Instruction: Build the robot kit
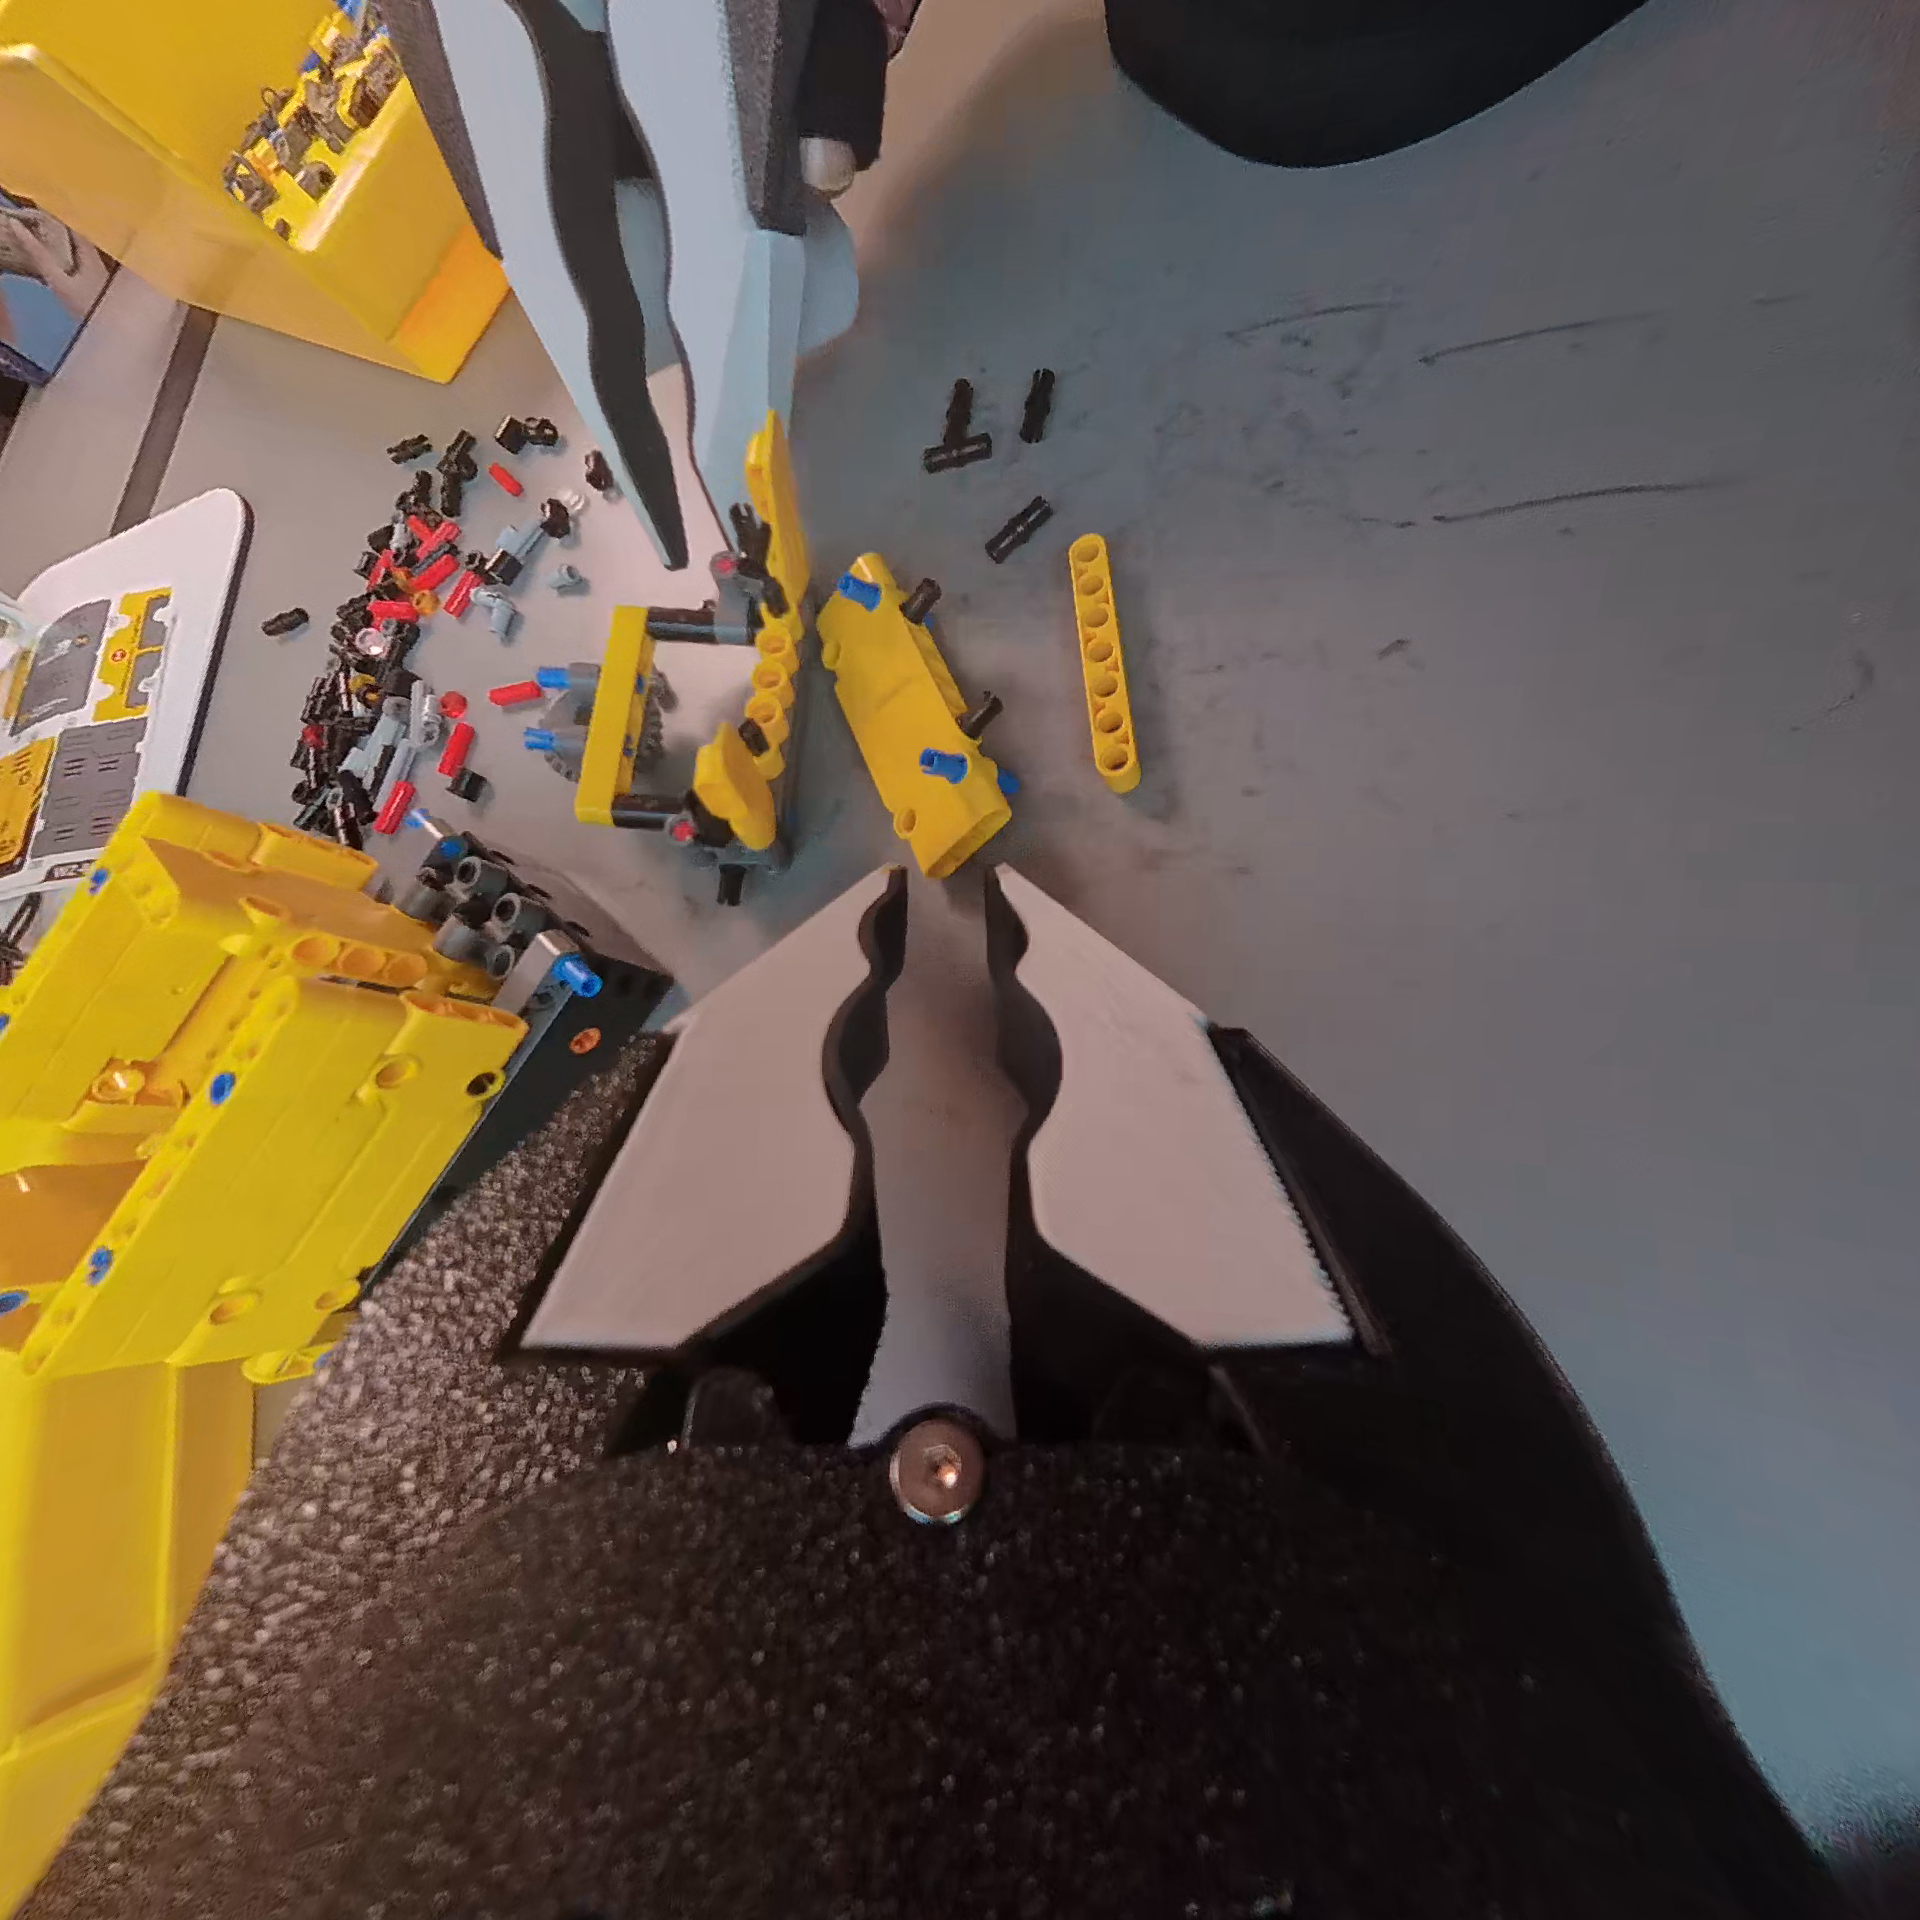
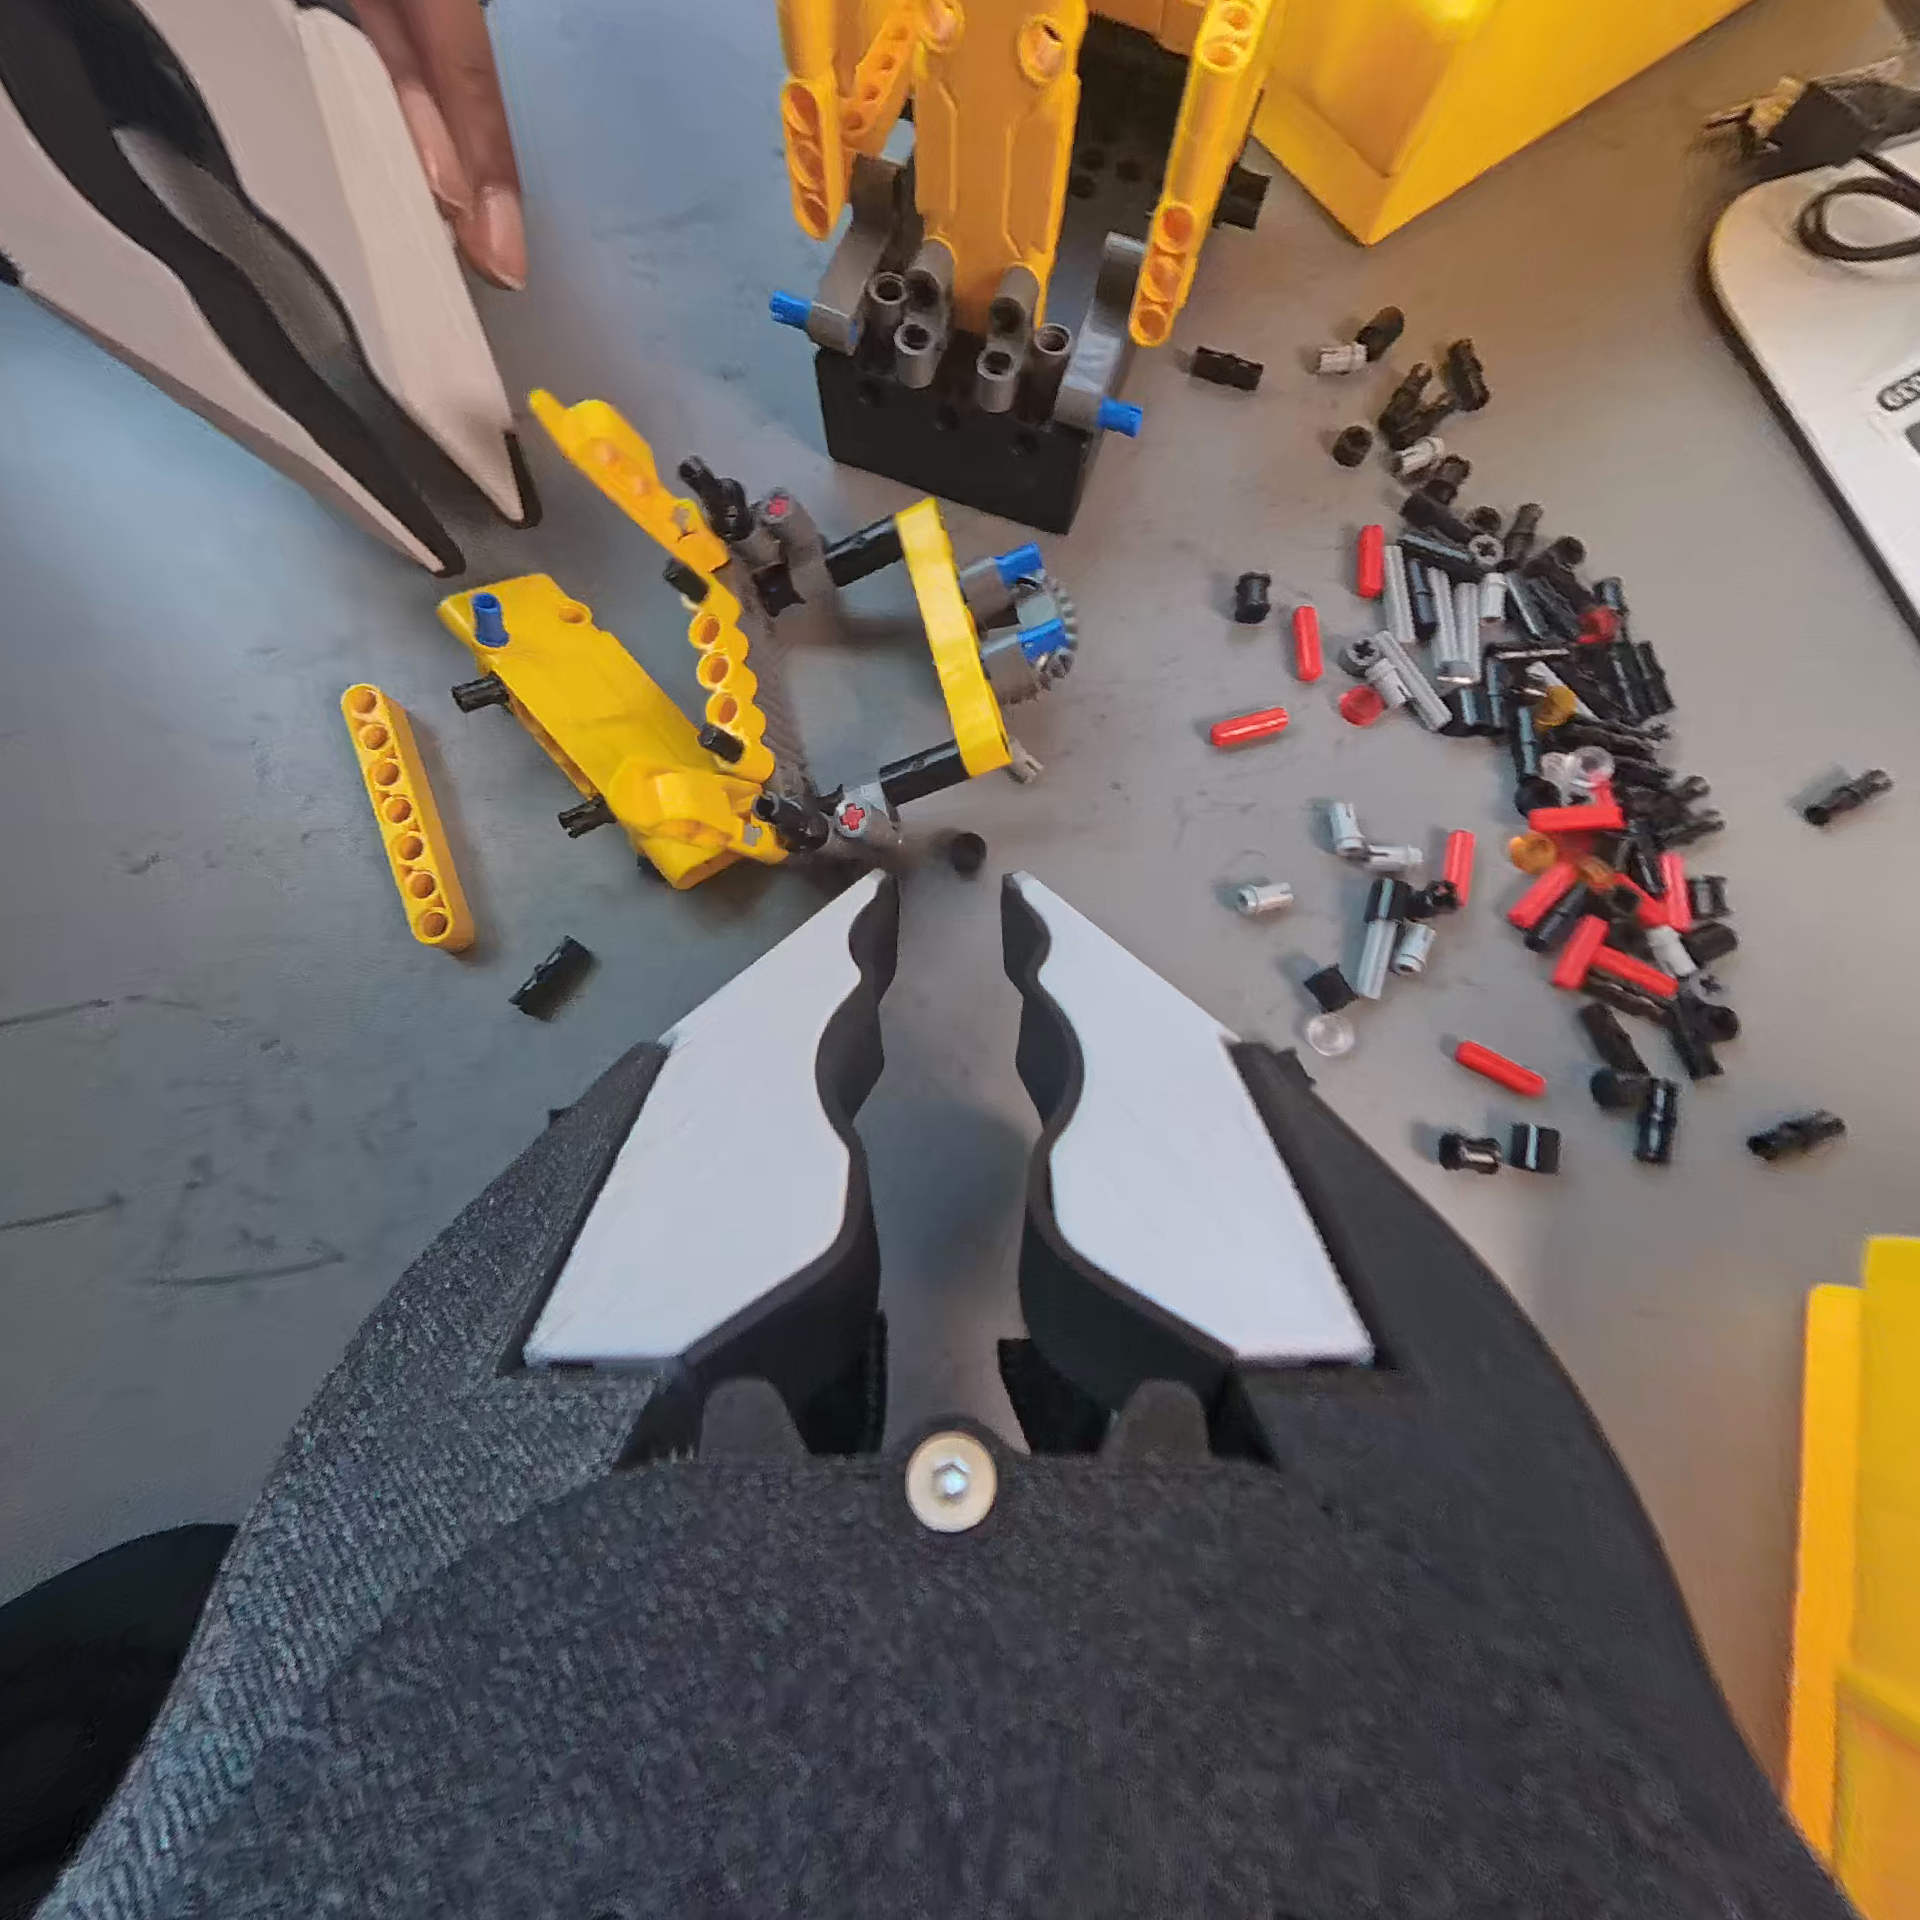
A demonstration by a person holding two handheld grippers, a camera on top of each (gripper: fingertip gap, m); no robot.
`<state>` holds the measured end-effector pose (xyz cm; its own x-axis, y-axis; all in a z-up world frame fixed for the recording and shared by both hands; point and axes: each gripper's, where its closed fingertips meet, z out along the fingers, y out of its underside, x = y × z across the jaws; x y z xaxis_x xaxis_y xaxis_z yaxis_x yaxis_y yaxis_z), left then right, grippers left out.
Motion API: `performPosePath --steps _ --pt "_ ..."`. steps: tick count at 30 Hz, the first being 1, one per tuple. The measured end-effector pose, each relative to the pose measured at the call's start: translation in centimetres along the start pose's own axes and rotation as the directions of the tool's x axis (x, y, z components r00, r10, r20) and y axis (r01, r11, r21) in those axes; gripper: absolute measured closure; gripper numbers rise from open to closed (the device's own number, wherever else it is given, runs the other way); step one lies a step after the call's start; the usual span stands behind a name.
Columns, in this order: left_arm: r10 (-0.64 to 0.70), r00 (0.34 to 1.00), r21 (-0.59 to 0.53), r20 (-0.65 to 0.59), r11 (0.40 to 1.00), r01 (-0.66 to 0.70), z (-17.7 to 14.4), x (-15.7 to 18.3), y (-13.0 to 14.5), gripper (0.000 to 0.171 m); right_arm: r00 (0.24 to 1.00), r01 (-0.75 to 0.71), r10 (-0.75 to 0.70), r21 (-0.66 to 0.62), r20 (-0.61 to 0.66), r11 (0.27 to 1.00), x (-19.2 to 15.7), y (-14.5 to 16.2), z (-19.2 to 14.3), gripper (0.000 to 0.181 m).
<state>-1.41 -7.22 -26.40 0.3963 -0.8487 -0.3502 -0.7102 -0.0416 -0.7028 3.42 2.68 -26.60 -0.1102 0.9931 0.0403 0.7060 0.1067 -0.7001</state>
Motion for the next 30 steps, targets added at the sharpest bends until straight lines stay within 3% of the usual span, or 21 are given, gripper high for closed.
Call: performPosePath --steps 6,13,18,21,30 --pt "-0.036 0.999 0.023 -0.002 0.999 0.036 -0.6 -0.5 -0.1 0.155 0.999 -0.033 0.033 0.007 0.002 0.999 0.5 -0.3 0.6 0.162" --pt "-0.032 0.999 0.004 -0.021 0.999 0.032 -0.2 0.0 0.3 0.155 0.999 -0.036 0.036 -0.047 0.002 0.998 0.8 -0.3 1.2 0.175" --pt "-0.041 0.999 0.006 -0.02 0.999 0.041 -0.2 -0.1 0.3 0.155 0.986 -0.075 0.076 0.014 -0.151 0.997 4.8 -1.7 0.5 0.175" --pt "-0.045 0.999 0.004 -0.003 0.999 0.045 -0.2 -0.4 0.3 0.155 0.975 -0.01 0.001 -0.039 -0.223 0.999 5.9 -1.5 0.9 0.159" --pt "-0.081 0.986 0.047 0.146 0.996 0.075 -1.1 -3.5 0.1 0.154 0.995 0.101 -0.1 -0.053 0.022 0.993 1.8 -1.3 2.1 0.159"
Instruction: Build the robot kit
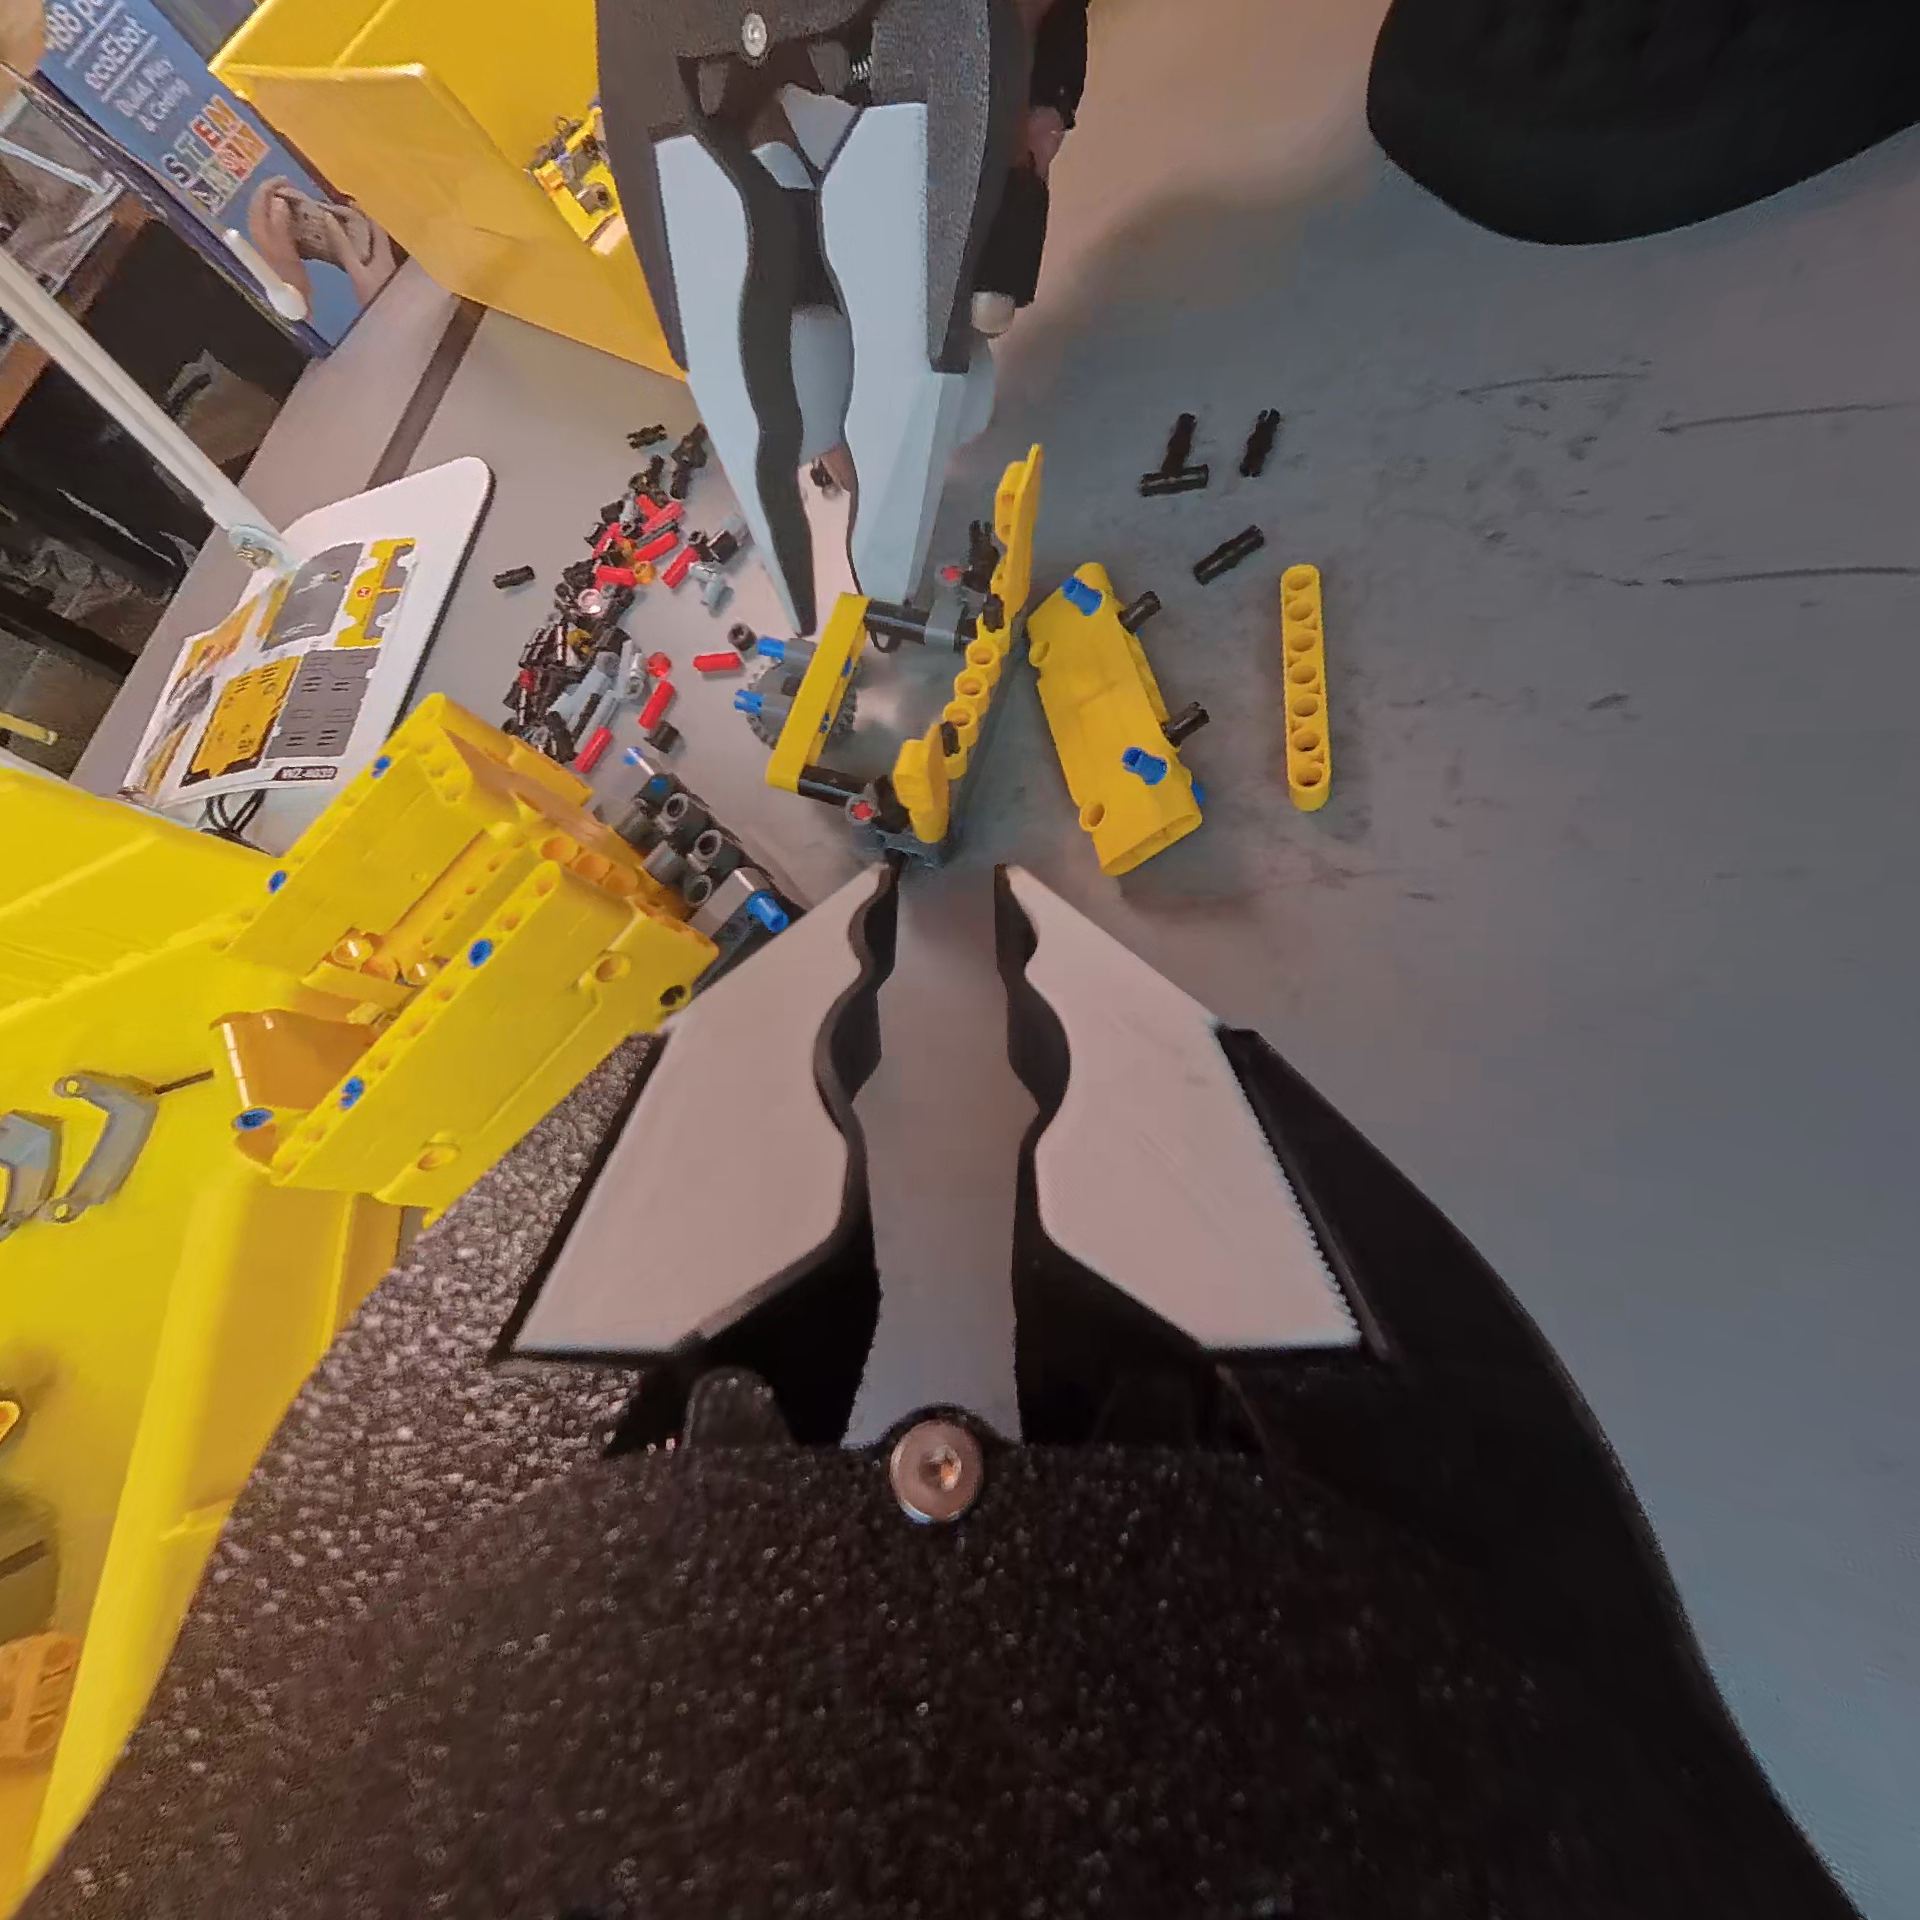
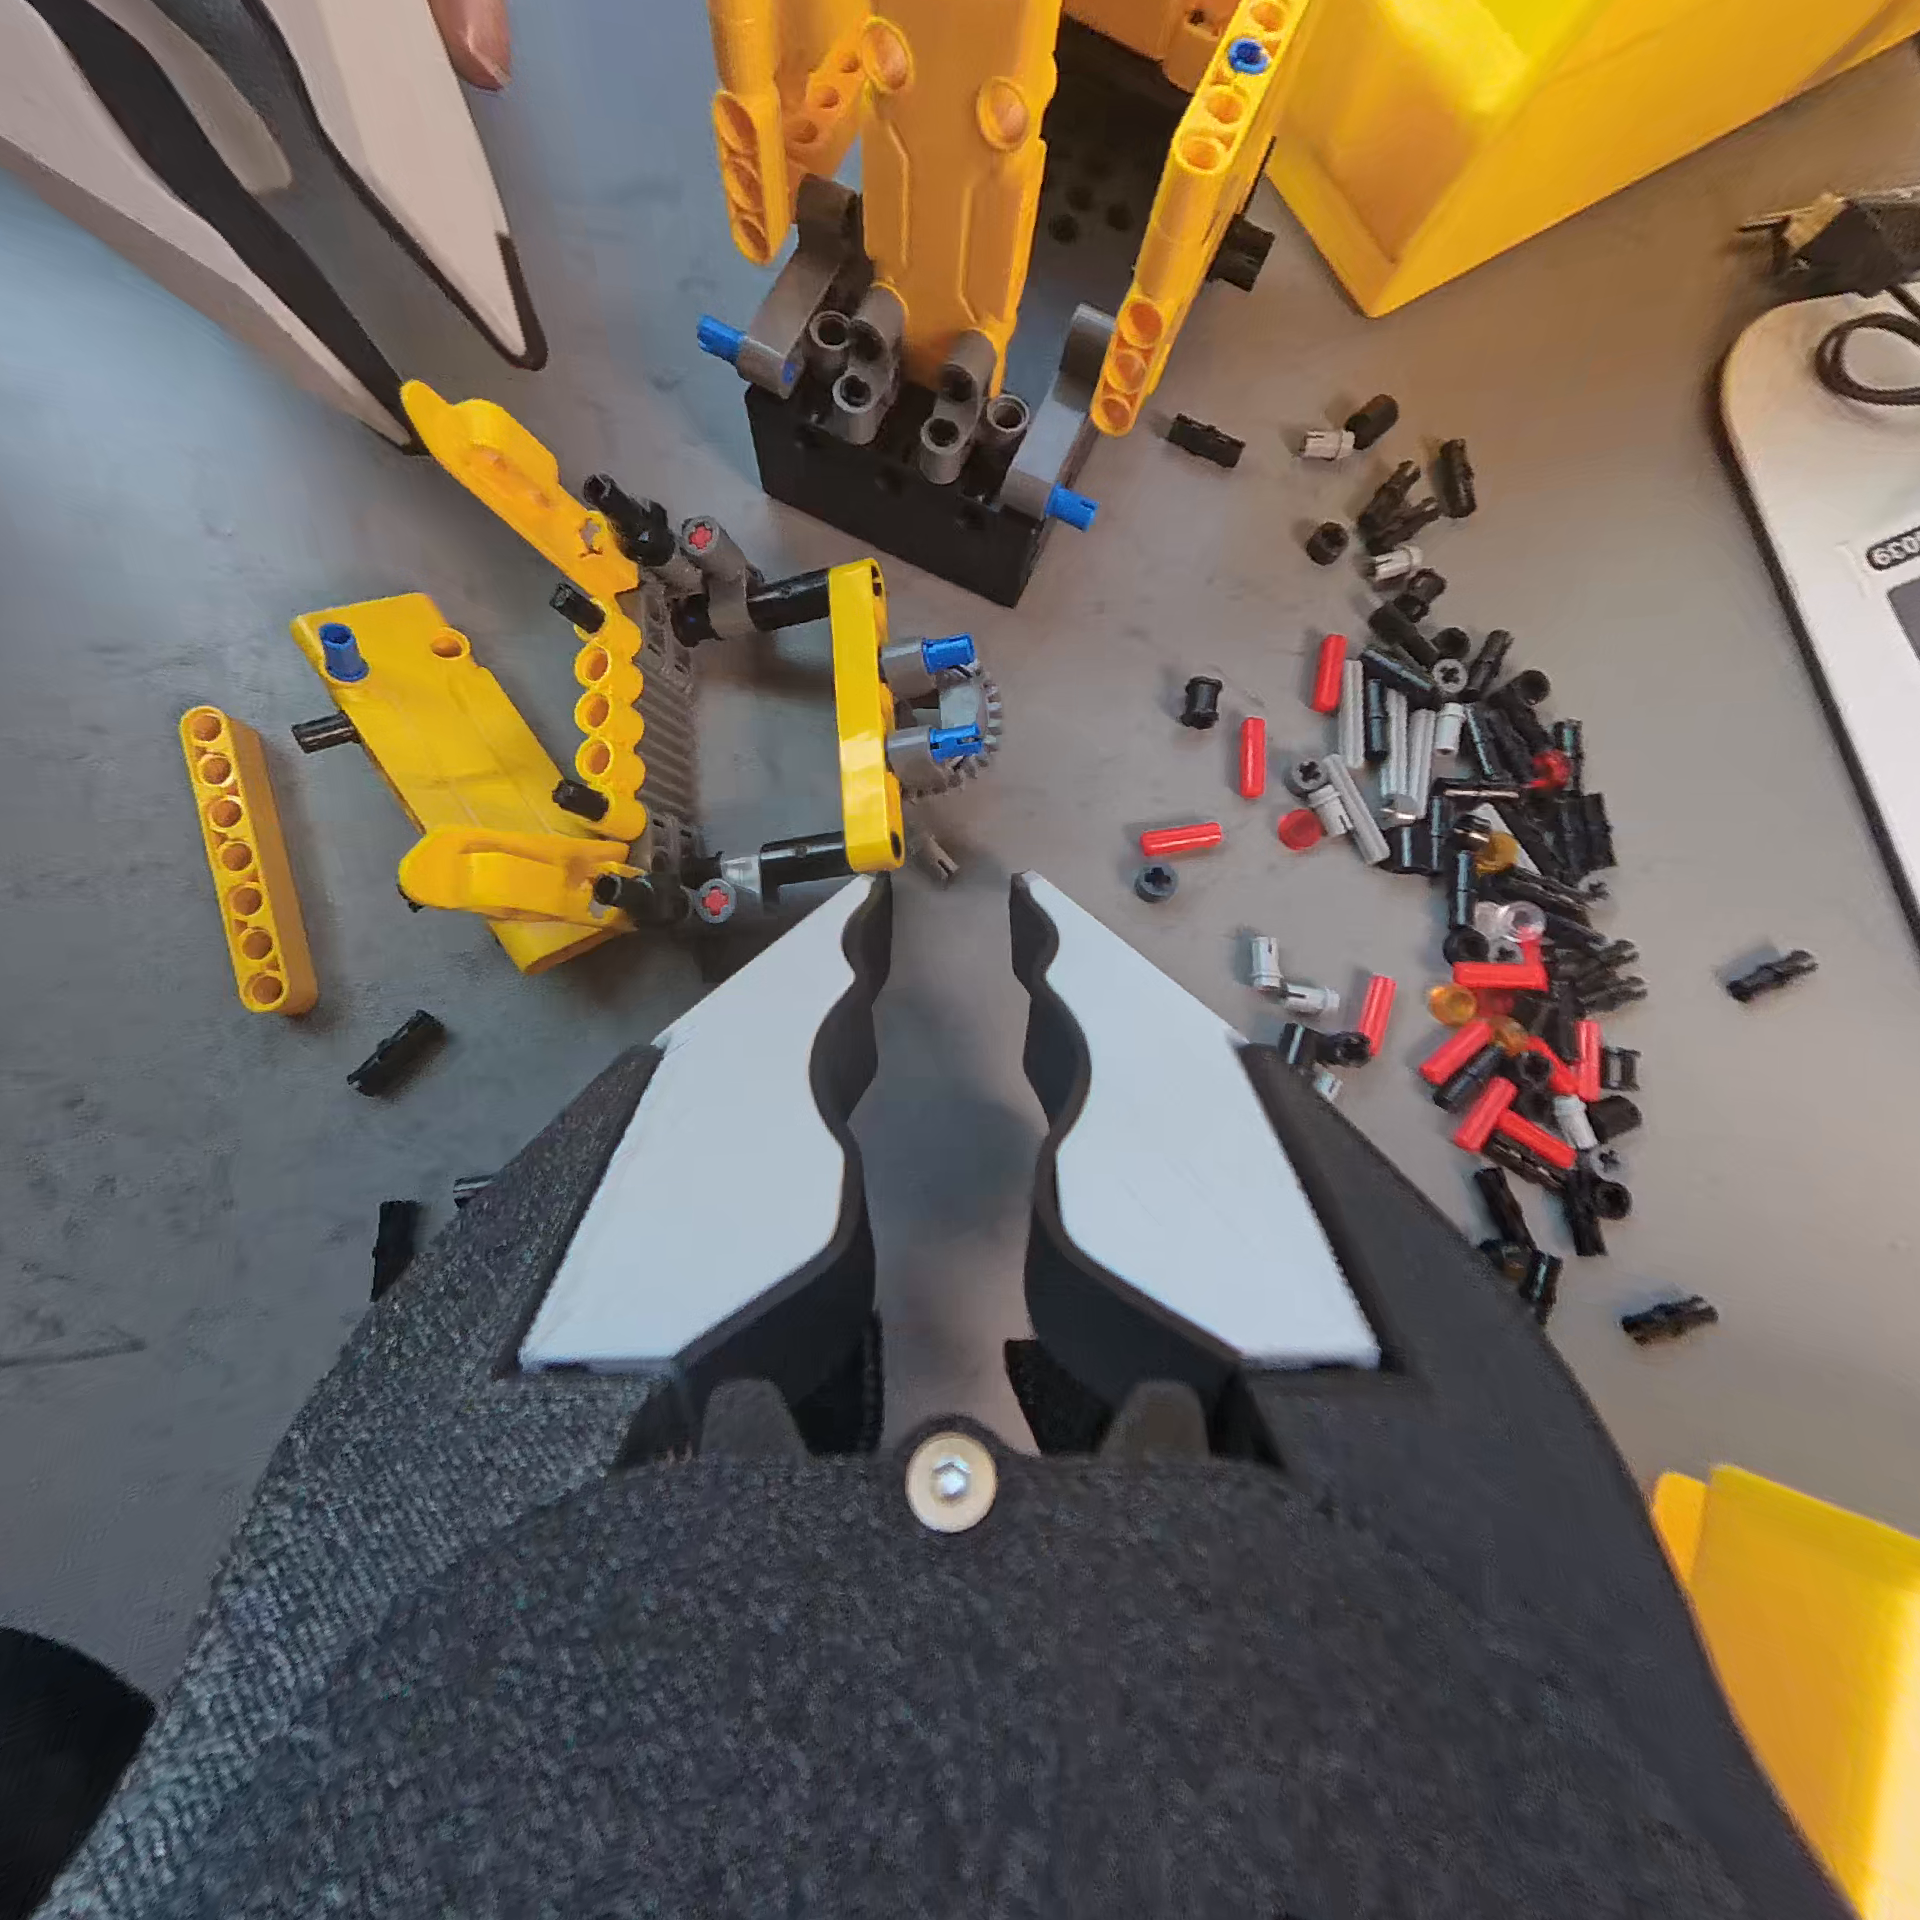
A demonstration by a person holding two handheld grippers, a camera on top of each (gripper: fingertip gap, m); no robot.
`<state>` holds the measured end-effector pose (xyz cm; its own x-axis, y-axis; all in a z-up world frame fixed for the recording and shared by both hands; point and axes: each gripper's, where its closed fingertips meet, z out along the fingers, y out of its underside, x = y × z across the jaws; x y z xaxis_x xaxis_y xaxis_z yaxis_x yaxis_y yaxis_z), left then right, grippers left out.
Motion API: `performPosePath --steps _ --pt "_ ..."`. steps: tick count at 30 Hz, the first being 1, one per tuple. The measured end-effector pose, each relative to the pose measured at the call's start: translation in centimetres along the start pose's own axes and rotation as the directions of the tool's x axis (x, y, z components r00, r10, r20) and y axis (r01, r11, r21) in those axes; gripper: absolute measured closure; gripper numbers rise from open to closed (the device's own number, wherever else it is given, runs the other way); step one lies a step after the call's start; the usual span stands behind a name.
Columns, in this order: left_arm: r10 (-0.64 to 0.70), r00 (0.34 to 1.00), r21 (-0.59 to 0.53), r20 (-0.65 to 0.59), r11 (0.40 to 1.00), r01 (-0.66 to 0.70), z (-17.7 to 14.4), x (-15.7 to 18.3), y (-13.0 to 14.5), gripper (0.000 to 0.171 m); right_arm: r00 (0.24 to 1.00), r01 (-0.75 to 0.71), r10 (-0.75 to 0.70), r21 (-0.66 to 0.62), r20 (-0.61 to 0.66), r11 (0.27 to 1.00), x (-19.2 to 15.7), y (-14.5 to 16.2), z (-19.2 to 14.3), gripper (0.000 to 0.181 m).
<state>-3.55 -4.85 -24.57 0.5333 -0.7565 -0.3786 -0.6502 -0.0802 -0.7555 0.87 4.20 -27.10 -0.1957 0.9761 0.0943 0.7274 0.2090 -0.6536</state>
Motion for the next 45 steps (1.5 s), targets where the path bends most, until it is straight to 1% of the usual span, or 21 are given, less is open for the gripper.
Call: performPosePath --steps 5,6,9,11,12,13,14,15,17,18,19,22,26,28,29,32,34,38,42,45 --pt "-0.005 1.0 0.006 0.013 1.0 0.005 0.0 -0.3 0.0 0.154 0.996 0.009 -0.007 -0.024 0.087 1.0 -0.6 -0.4 0.5 0.174" --pt "-0.007 1.0 0.006 0.013 1.0 0.007 0.0 -0.3 0.1 0.154 0.996 -0.001 0.003 -0.03 0.094 1.0 -0.6 -0.4 0.5 0.175" --pt "-0.01 1.0 0.005 0.011 1.0 0.01 0.0 -0.3 0.2 0.154 0.998 -0.026 0.029 -0.043 0.062 0.999 0.4 0.0 0.3 0.176" --pt "-0.01 1.0 0.006 0.01 1.0 0.01 0.0 -0.3 0.2 0.154 0.999 -0.045 0.045 -0.039 -0.017 0.998 1.8 0.1 -0.3 0.177" --pt "-0.011 1.0 0.007 0.008 1.0 0.011 0.0 -0.2 0.1 0.154 0.994 -0.074 0.072 -0.014 -0.082 0.997 3.1 -0.3 -0.7 0.177" --pt "-0.013 1.0 0.008 0.002 1.0 0.013 0.0 -0.2 0.1 0.154 0.986 -0.098 0.1 0.023 -0.134 0.995 4.2 -0.8 -1.2 0.174" --pt "-0.013 1.0 0.007 -0.003 1.0 0.013 0.0 -0.1 0.1 0.154 0.978 -0.113 0.119 0.045 -0.169 0.993 4.9 -1.2 -1.5 0.163" --pt "-0.012 1.0 0.005 -0.011 1.0 0.012 0.1 0.1 0.2 0.153 0.967 -0.119 0.126 0.044 -0.22 0.992 5.8 -1.1 -1.9 0.159" --pt "-0.009 0.999 0.002 -0.033 1.0 0.009 0.1 0.5 0.2 0.152 0.942 -0.088 0.095 0.038 -0.32 0.995 6.9 -1.1 -3.0 0.158" --pt "-0.006 0.999 0.003 -0.054 1.0 0.006 0.1 0.9 0.2 0.152 0.941 -0.072 0.083 0.044 -0.329 0.996 6.7 -1.3 -3.4 0.158" --pt "-0.001 0.996 0.005 -0.085 1.0 0.002 0.1 1.5 0.1 0.152 0.948 -0.061 0.074 0.052 -0.309 0.997 6.0 -1.4 -3.8 0.158" --pt "0.024 0.988 0.02 -0.154 1.0 -0.021 -0.1 3.0 -0.4 0.149 0.987 -0.014 0.017 0.023 -0.161 1.0 1.8 -0.2 -4.3 0.158" --pt "0.045 0.985 0.017 -0.166 0.999 -0.043 0.3 3.8 -0.8 0.148 0.998 0.059 -0.059 0.001 0.014 0.998 -4.6 2.1 -5.0 0.158" --pt "0.051 0.985 0.01 -0.162 0.999 -0.05 0.6 3.9 -0.9 0.148 0.997 0.052 -0.052 -0.01 0.056 0.999 -6.9 3.2 -5.3 0.158" --pt "0.057 0.986 0.006 -0.16 0.998 -0.056 0.9 4.0 -1.0 0.149 0.997 0.045 -0.044 -0.014 0.056 0.999 -7.5 3.7 -5.4 0.158" --pt "0.087 0.986 -0.022 -0.144 0.996 -0.091 1.5 4.1 -0.8 0.153 0.999 -0.002 0.002 -0.004 0.044 1.0 -8.2 4.4 -5.6 0.16" --pt "0.11 0.986 -0.043 -0.128 0.992 -0.116 1.8 4.1 -0.6 0.16 0.999 -0.029 0.029 0.004 0.029 1.0 -8.2 4.5 -5.7 0.161" --pt "0.119 0.989 -0.062 -0.083 0.99 -0.124 1.7 3.5 -0.3 0.162 0.999 -0.04 0.04 -0.011 0.018 0.999 -8.1 4.6 -5.6 0.162" --pt "0.109 0.993 -0.074 -0.045 0.991 -0.112 1.5 2.7 -0.1 0.161 0.998 -0.069 0.069 -0.01 0.0 0.998 -7.2 4.5 -5.4 0.169" --pt "0.103 0.993 -0.071 -0.06 0.992 -0.107 1.1 2.8 -0.1 0.156 0.996 -0.091 0.091 -0.03 0.018 0.995 -7.0 4.7 -4.9 0.17"
